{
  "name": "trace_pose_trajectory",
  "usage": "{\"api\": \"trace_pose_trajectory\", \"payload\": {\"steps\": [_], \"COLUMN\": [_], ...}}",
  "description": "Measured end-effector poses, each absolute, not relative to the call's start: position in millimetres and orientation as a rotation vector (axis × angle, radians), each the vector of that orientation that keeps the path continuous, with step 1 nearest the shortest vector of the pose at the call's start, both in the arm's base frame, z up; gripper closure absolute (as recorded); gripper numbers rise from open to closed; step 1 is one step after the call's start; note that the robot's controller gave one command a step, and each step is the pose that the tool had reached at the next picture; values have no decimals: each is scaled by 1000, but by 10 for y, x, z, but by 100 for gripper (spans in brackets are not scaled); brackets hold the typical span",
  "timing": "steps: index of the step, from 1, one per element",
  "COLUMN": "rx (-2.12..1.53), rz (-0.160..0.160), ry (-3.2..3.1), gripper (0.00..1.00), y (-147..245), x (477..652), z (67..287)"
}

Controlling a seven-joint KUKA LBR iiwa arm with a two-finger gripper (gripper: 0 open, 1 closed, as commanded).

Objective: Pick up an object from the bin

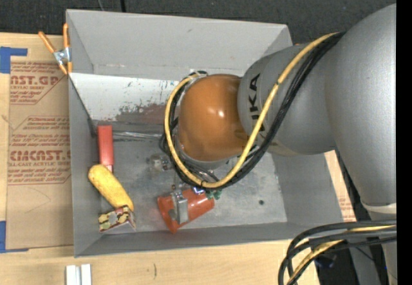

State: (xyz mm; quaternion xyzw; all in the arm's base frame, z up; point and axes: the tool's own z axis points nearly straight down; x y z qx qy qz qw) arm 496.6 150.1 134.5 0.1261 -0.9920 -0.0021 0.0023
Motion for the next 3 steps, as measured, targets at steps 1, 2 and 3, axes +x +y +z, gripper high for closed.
{"api": "trace_pose_trajectory", "payload": {"steps": [1,2,3], "rx": [590,591,561], "rz": [5,5,3], "ry": [-3083,-3083,-3090], "gripper": [100,100,100], "y": [568,570,590], "x": [4865,4864,4922], "z": [843,843,2027]}}
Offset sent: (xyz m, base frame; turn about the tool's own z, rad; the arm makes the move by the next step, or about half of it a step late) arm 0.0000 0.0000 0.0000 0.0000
